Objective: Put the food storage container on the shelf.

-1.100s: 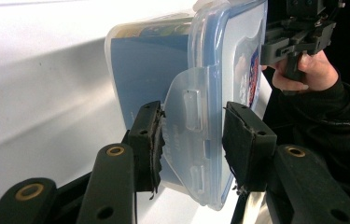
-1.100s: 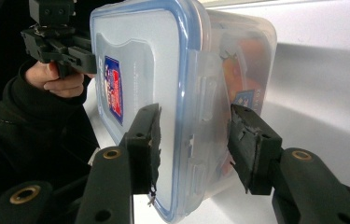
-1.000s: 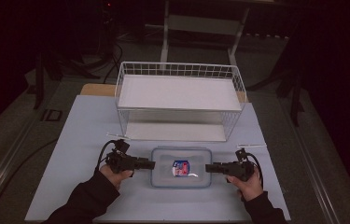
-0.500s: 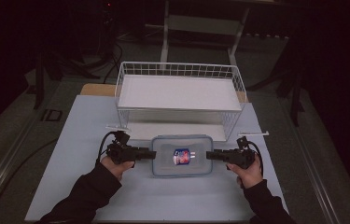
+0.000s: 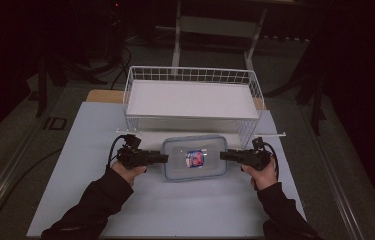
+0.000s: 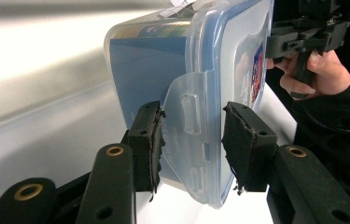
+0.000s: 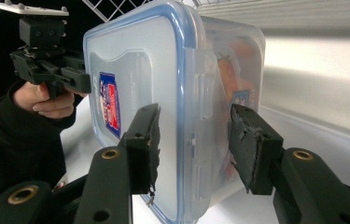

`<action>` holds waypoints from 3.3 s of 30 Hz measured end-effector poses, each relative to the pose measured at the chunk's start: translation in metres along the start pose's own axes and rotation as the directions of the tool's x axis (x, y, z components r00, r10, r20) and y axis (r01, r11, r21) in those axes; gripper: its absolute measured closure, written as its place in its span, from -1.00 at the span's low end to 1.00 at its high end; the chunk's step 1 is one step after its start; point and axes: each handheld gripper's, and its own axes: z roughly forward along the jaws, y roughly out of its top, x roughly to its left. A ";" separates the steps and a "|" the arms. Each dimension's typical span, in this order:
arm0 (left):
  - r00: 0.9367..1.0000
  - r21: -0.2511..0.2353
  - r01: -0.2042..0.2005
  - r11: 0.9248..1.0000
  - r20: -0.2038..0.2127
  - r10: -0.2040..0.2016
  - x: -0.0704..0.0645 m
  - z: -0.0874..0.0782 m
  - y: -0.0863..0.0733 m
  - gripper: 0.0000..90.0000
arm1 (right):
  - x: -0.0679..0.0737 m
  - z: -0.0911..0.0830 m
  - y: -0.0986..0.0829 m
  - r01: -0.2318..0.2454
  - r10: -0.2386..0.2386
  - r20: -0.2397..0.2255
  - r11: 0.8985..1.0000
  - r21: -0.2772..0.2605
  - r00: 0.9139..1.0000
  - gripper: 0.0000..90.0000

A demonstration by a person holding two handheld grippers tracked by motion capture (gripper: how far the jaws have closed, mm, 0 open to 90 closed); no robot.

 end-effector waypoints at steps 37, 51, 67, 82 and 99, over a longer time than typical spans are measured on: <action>0.991 -0.206 -0.086 0.975 -0.121 0.062 0.037 0.035 0.017 0.18 | -0.028 0.024 0.017 0.078 -0.063 0.134 0.991 -0.112 0.989 0.14; 0.983 -0.248 -0.093 0.964 -0.178 0.049 0.038 0.043 0.011 0.04 | -0.031 0.032 0.012 0.048 -0.026 0.157 0.989 -0.142 0.987 0.08; 0.955 -0.264 -0.170 0.949 -0.284 0.092 0.037 0.049 0.014 -0.03 | -0.026 0.038 0.013 0.067 -0.019 0.263 0.982 -0.175 0.964 -0.03; 0.935 -0.234 -0.218 0.948 -0.329 0.134 0.027 0.049 0.015 -0.38 | -0.014 0.034 0.011 0.108 -0.057 0.271 0.978 -0.177 0.961 -0.14; 0.936 -0.215 -0.293 0.932 -0.266 0.232 -0.003 0.018 0.001 -0.82 | 0.020 0.024 0.008 0.203 -0.155 0.253 0.964 -0.174 0.955 -0.20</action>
